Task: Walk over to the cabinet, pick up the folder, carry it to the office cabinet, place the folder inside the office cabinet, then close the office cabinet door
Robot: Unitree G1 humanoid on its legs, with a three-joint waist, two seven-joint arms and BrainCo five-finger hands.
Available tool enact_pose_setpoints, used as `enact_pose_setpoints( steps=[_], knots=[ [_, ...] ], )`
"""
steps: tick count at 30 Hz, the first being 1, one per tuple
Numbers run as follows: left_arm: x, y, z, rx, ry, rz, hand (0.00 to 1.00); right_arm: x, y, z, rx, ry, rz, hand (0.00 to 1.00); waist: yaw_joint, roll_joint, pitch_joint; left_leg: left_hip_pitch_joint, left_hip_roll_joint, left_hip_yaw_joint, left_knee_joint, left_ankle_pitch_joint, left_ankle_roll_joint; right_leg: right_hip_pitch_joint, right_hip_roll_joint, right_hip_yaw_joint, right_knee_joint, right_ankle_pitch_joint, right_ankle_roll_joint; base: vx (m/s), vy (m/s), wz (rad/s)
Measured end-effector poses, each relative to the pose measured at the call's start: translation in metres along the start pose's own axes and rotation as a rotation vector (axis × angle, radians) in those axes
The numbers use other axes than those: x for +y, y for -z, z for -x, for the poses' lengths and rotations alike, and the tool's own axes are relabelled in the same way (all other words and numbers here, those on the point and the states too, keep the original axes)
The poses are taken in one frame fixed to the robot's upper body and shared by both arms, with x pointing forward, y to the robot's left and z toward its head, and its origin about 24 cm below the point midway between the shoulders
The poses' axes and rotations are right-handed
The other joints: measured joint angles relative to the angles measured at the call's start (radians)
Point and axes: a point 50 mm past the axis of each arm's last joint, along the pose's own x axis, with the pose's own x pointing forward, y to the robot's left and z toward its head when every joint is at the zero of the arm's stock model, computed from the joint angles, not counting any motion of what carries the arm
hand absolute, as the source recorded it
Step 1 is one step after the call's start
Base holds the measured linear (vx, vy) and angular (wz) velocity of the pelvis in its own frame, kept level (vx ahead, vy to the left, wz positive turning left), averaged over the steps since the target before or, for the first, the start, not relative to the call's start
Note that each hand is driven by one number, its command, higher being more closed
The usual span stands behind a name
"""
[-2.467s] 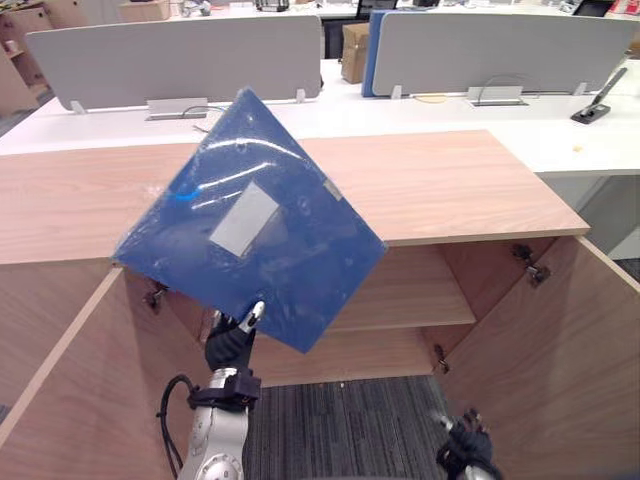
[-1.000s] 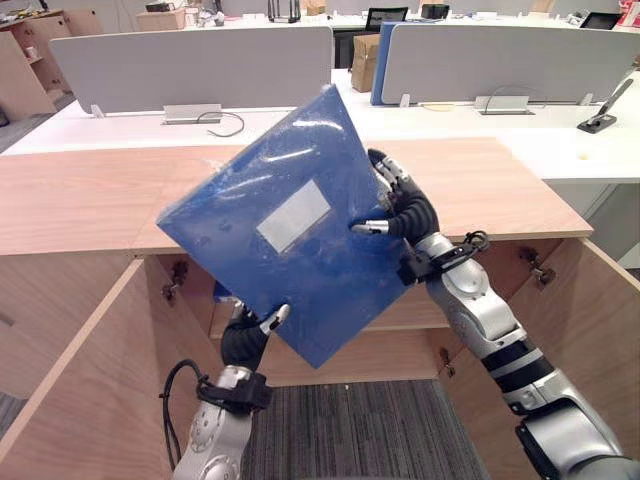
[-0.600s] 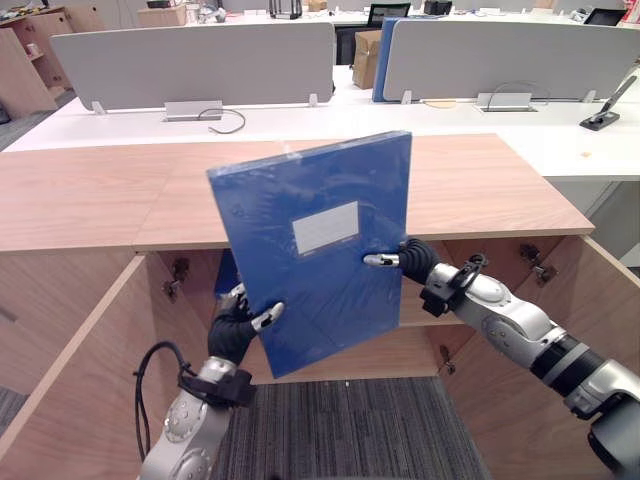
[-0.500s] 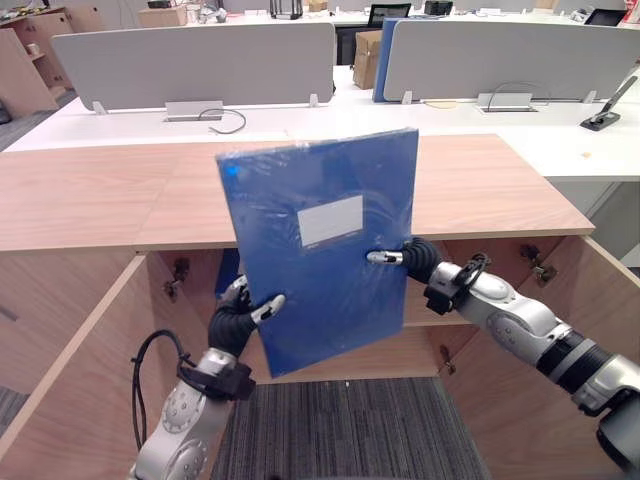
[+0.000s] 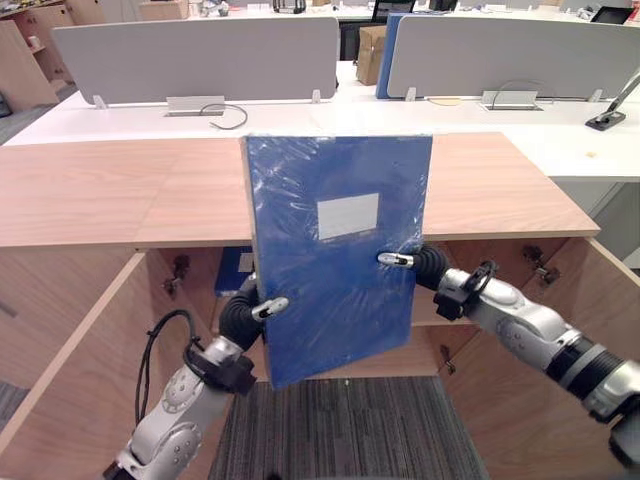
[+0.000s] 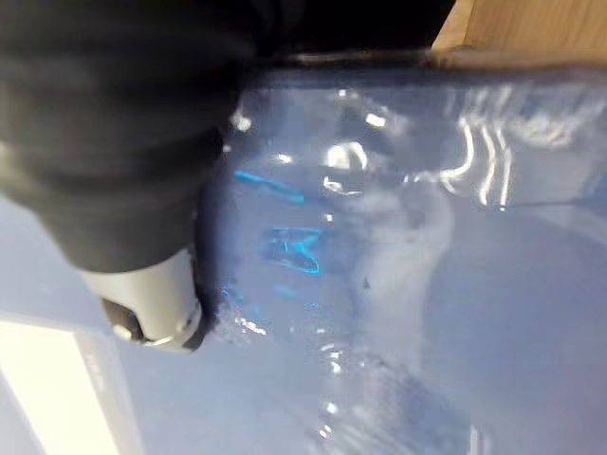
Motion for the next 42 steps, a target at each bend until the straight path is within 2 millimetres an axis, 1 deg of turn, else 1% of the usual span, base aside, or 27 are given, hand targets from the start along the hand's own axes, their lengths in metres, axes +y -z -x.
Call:
enact_pose_setpoints(
  steps=[2, 4, 6, 7, 8, 9, 11, 14, 15, 18, 20, 21, 22, 25, 26, 27, 29, 30, 32, 33, 35, 36, 37, 39, 40, 41, 42],
  knots=[
    [0.004, 0.005, -0.001, 0.024, 0.048, 0.027, 0.0, 0.002, 0.006, 0.002, -0.066, 0.027, -0.058, 1.0, -0.004, -0.003, 0.001, 0.0, 0.001, 0.0, 0.0, 0.0, 0.0, 0.002, 0.001, 0.001, -0.002, 0.003, -0.002, 0.02, 0.003, -0.02],
    [0.011, 0.014, -0.002, 0.041, 0.079, 0.067, 0.0, 0.003, 0.011, 0.009, -0.107, 0.06, -0.075, 1.0, -0.013, -0.006, 0.003, 0.0, 0.002, -0.001, 0.0, 0.0, 0.0, 0.003, 0.002, 0.002, -0.005, 0.006, -0.001, 0.04, 0.006, -0.04],
    [0.016, 0.03, 0.003, 0.099, 0.08, 0.092, 0.0, -0.002, 0.004, 0.02, -0.187, 0.128, -0.083, 1.0, -0.026, -0.009, 0.004, 0.001, 0.002, -0.001, 0.0, 0.0, 0.0, 0.002, 0.002, 0.005, -0.004, 0.006, -0.001, 0.01, 0.009, -0.04],
    [0.02, 0.045, 0.013, 0.166, 0.047, 0.104, 0.0, -0.008, -0.01, 0.024, -0.292, 0.18, -0.103, 1.0, -0.043, -0.009, 0.004, 0.003, 0.003, 0.001, -0.001, -0.001, -0.001, 0.0, 0.002, 0.008, -0.002, 0.006, -0.001, 0.0, 0.012, -0.09],
    [0.023, 0.054, 0.019, 0.205, 0.024, 0.108, 0.0, -0.012, -0.02, 0.027, -0.351, 0.209, -0.106, 1.0, -0.05, -0.009, 0.004, 0.004, 0.003, 0.004, -0.001, -0.002, -0.003, -0.001, 0.003, 0.012, -0.001, 0.006, -0.001, 0.0, 0.01, -0.14],
    [0.027, 0.066, 0.028, 0.262, -0.013, 0.114, 0.0, -0.019, -0.036, 0.035, -0.439, 0.254, -0.098, 1.0, -0.056, -0.009, 0.004, 0.006, 0.004, 0.009, -0.001, -0.005, -0.005, -0.004, 0.004, 0.02, 0.0, 0.006, -0.001, -0.01, 0.015, -0.2],
    [0.039, 0.09, 0.052, 0.398, -0.09, 0.104, 0.0, -0.034, -0.077, 0.066, -0.648, 0.4, 0.006, 1.0, -0.064, -0.012, 0.001, 0.007, 0.008, 0.019, -0.002, -0.006, -0.008, -0.014, 0.007, 0.03, 0.001, 0.006, -0.001, -0.02, 0.016, -0.17],
    [0.053, 0.111, 0.078, 0.547, -0.164, 0.053, 0.0, -0.034, -0.104, 0.086, -0.771, 0.499, 0.14, 1.0, -0.082, -0.013, -0.011, 0.012, 0.012, 0.028, -0.002, -0.007, -0.009, -0.015, 0.012, 0.041, 0.002, 0.007, -0.002, 0.0, 0.003, -0.14],
    [0.06, 0.121, 0.091, 0.623, -0.203, 0.026, 0.0, -0.03, -0.109, 0.088, -0.794, 0.515, 0.19, 1.0, -0.089, -0.013, -0.014, 0.017, 0.015, 0.033, -0.002, -0.008, -0.01, -0.018, 0.016, 0.056, 0.002, 0.01, -0.002, 0.0, -0.001, -0.31],
    [0.075, 0.147, 0.127, 0.818, -0.318, -0.017, 0.0, -0.02, -0.111, 0.084, -0.806, 0.537, 0.255, 1.0, -0.103, -0.015, -0.019, 0.022, 0.023, 0.04, -0.002, -0.013, -0.018, -0.031, 0.026, 0.086, 0.002, 0.019, -0.004, -0.01, -0.005, -0.33],
    [0.079, 0.165, 0.153, 0.922, -0.439, 0.016, 0.0, -0.012, -0.111, 0.081, -0.827, 0.549, 0.275, 1.0, -0.111, -0.021, -0.023, 0.023, 0.028, 0.049, -0.002, -0.015, -0.02, -0.034, 0.031, 0.095, 0.002, 0.022, -0.006, -0.02, 0.001, -0.16],
    [0.079, 0.17, 0.16, 0.943, -0.482, 0.037, 0.0, -0.009, -0.112, 0.08, -0.837, 0.549, 0.281, 1.0, -0.111, -0.021, -0.025, 0.023, 0.028, 0.052, -0.002, -0.015, -0.021, -0.037, 0.032, 0.099, 0.002, 0.022, -0.006, -0.02, 0.007, -0.17],
    [0.077, 0.18, 0.172, 0.988, -0.561, 0.068, 0.0, -0.003, -0.113, 0.078, -0.851, 0.551, 0.312, 1.0, -0.108, -0.021, -0.029, 0.023, 0.029, 0.059, -0.002, -0.019, -0.026, -0.041, 0.034, 0.107, 0.001, 0.024, -0.006, -0.01, 0.011, -0.15],
    [0.071, 0.195, 0.2, 1.069, -0.733, 0.125, 0.0, 0.015, -0.116, 0.072, -0.853, 0.546, 0.433, 1.0, -0.109, -0.025, -0.033, 0.023, 0.029, 0.066, -0.002, -0.019, -0.026, -0.046, 0.035, 0.117, 0.001, 0.027, -0.006, 0.01, 0.017, -0.12],
    [0.073, 0.195, 0.206, 1.072, -0.806, 0.12, 0.0, 0.026, -0.116, 0.065, -0.819, 0.537, 0.563, 1.0, -0.11, -0.028, -0.033, 0.023, 0.03, 0.072, -0.002, -0.019, -0.026, -0.05, 0.036, 0.123, 0.001, 0.029, -0.006, 0.0, 0.019, -0.12],
    [0.073, 0.195, 0.209, 1.083, -0.821, 0.113, 0.0, 0.031, -0.114, 0.061, -0.799, 0.523, 0.606, 1.0, -0.109, -0.029, -0.035, 0.023, 0.03, 0.075, -0.002, -0.019, -0.026, -0.051, 0.036, 0.127, 0.002, 0.03, -0.006, 0.0, 0.025, -0.15],
    [0.076, 0.193, 0.214, 1.111, -0.846, 0.077, 0.0, 0.049, -0.103, 0.042, -0.719, 0.438, 0.739, 1.0, -0.11, -0.031, -0.037, 0.024, 0.03, 0.086, -0.002, -0.021, -0.028, -0.059, 0.038, 0.142, 0.002, 0.034, -0.006, 0.0, 0.024, -0.18],
    [0.076, 0.193, 0.215, 1.119, -0.847, 0.063, 0.0, 0.053, -0.098, 0.037, -0.689, 0.407, 0.773, 1.0, -0.111, -0.031, -0.037, 0.024, 0.03, 0.088, -0.002, -0.021, -0.028, -0.06, 0.038, 0.143, 0.002, 0.035, -0.005, -0.01, 0.021, -0.16],
    [0.078, 0.19, 0.222, 1.141, -0.871, 0.036, 0.0, 0.069, -0.069, 0.021, -0.537, 0.257, 0.886, 1.0, -0.105, -0.036, -0.042, 0.024, 0.03, 0.103, -0.002, -0.027, -0.032, -0.067, 0.039, 0.159, 0.002, 0.038, -0.003, -0.01, 0.032, -0.18],
    [0.078, 0.19, 0.224, 1.149, -0.878, 0.03, 0.0, 0.072, -0.06, 0.018, -0.491, 0.214, 0.908, 1.0, -0.101, -0.038, -0.044, 0.025, 0.029, 0.109, -0.001, -0.028, -0.032, -0.07, 0.039, 0.164, 0.002, 0.04, -0.003, -0.01, 0.039, -0.18],
    [0.075, 0.191, 0.237, 1.211, -0.886, 0.02, 0.0, 0.076, -0.018, 0.009, -0.279, 0.045, 1.0, 1.0, -0.092, -0.041, -0.053, 0.024, 0.028, 0.109, -0.001, -0.032, -0.032, -0.068, 0.038, 0.165, -0.007, 0.045, -0.003, 0.0, 0.032, -0.07],
    [0.072, 0.193, 0.244, 1.26, -0.88, 0.011, 0.0, 0.07, 0.018, 0.007, -0.09, -0.056, 1.067, 1.0, -0.081, -0.045, -0.055, 0.024, 0.027, 0.107, -0.001, -0.034, -0.033, -0.067, 0.038, 0.164, -0.01, 0.046, -0.003, 0.0, 0.03, 0.0],
    [0.071, 0.194, 0.245, 1.275, -0.874, 0.007, 0.0, 0.065, 0.034, 0.008, -0.008, -0.088, 1.089, 1.0, -0.073, -0.046, -0.055, 0.024, 0.027, 0.105, -0.001, -0.035, -0.033, -0.067, 0.038, 0.164, -0.011, 0.046, -0.003, 0.0, 0.0, 0.0],
    [0.068, 0.195, 0.247, 1.302, -0.855, -0.006, 0.0, 0.045, 0.085, 0.022, 0.281, -0.19, 1.157, 1.0, -0.049, -0.045, -0.053, 0.022, 0.023, 0.085, -0.001, -0.04, -0.034, -0.065, 0.035, 0.16, -0.017, 0.047, -0.003, 0.01, 0.024, 0.03],
    [0.068, 0.195, 0.247, 1.302, -0.856, -0.006, 0.0, 0.045, 0.085, 0.022, 0.284, -0.192, 1.158, 1.0, -0.049, -0.045, -0.053, 0.022, 0.023, 0.084, -0.001, -0.04, -0.034, -0.065, 0.035, 0.16, -0.017, 0.047, -0.003, 0.02, 0.026, 0.08],
    [0.069, 0.195, 0.246, 1.306, -0.857, -0.022, 0.0, 0.03, 0.116, 0.038, 0.488, -0.268, 1.226, 1.0, -0.031, -0.041, -0.05, 0.019, 0.022, 0.068, 0.0, -0.041, -0.034, -0.063, 0.035, 0.154, -0.021, 0.047, -0.003, 0.02, 0.016, 0.13],
    [0.07, 0.195, 0.246, 1.312, -0.852, -0.032, 0.0, 0.02, 0.128, 0.047, 0.583, -0.291, 1.259, 1.0, -0.031, -0.037, -0.046, 0.016, 0.022, 0.057, 0.001, -0.041, -0.033, -0.059, 0.035, 0.145, -0.026, 0.047, -0.004, 0.02, 0.014, 0.17]
  ],
)
